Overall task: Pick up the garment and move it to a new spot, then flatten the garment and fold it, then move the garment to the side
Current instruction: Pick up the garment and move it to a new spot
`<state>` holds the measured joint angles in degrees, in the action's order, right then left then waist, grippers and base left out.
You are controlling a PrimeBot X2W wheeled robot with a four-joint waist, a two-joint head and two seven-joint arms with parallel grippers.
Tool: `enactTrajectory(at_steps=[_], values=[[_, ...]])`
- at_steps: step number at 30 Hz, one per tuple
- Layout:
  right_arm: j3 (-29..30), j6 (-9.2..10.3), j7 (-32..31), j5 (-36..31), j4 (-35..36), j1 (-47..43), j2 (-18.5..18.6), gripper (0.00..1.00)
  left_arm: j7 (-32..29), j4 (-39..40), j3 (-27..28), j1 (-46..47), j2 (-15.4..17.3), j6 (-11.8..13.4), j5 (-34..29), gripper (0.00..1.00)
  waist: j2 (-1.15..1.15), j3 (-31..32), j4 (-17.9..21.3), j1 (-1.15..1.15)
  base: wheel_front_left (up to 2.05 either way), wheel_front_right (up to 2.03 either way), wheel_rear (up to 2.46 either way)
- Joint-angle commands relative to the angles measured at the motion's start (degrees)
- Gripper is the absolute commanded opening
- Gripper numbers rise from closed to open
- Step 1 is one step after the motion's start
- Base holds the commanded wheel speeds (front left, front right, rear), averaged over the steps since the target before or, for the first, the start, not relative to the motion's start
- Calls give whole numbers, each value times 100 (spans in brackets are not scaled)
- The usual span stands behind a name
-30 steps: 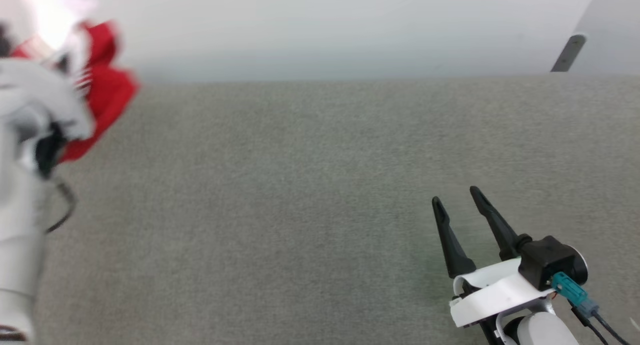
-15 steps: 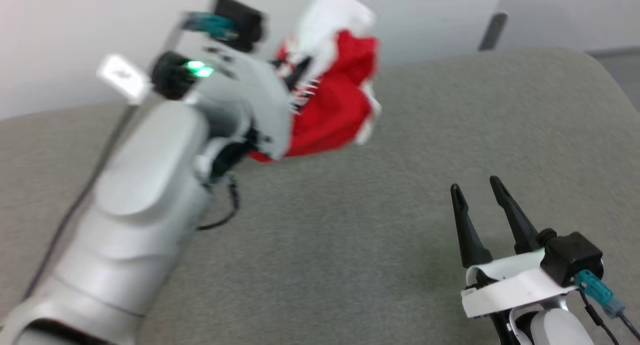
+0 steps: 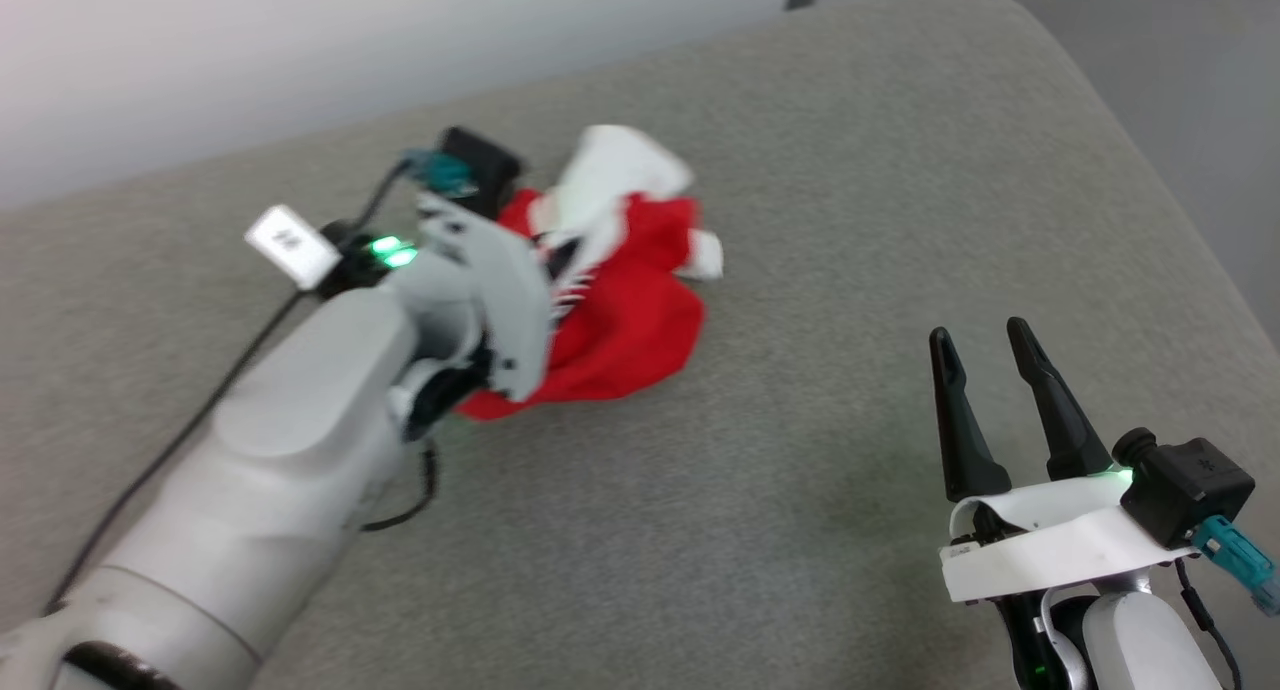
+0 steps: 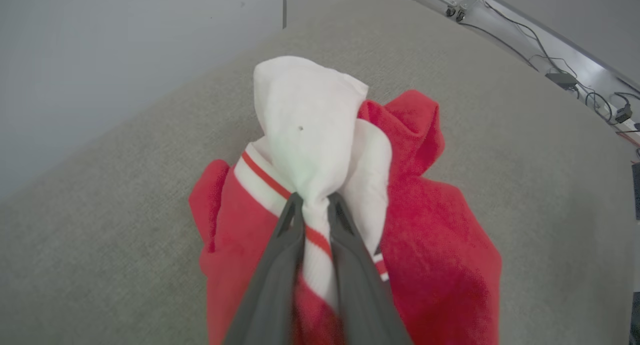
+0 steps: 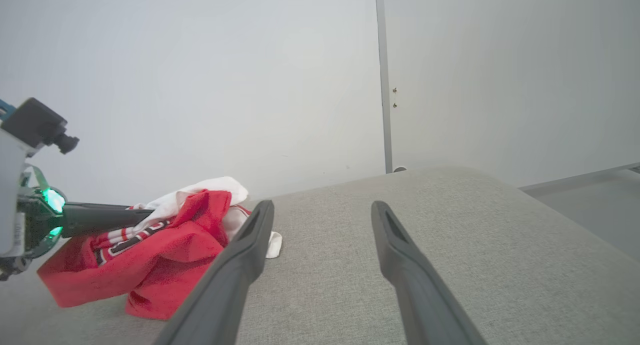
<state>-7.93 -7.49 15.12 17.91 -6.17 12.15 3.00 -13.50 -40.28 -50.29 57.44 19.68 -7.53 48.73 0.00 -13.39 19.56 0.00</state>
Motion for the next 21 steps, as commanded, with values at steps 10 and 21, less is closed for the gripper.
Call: enactTrajectory(at_steps=[10, 21], values=[[-19, 0, 3, 179, 78, 113, -16, 100, -753, -712, -1063, -17, 273, 8, 273, 0, 0, -485, 522, 0, 0, 0, 0], [-23, 0, 3, 85, 50, 69, -14, 100, -628, -698, -1945, 123, 501, 9, 693, 44, 0, -430, 441, 0, 0, 0, 0]])
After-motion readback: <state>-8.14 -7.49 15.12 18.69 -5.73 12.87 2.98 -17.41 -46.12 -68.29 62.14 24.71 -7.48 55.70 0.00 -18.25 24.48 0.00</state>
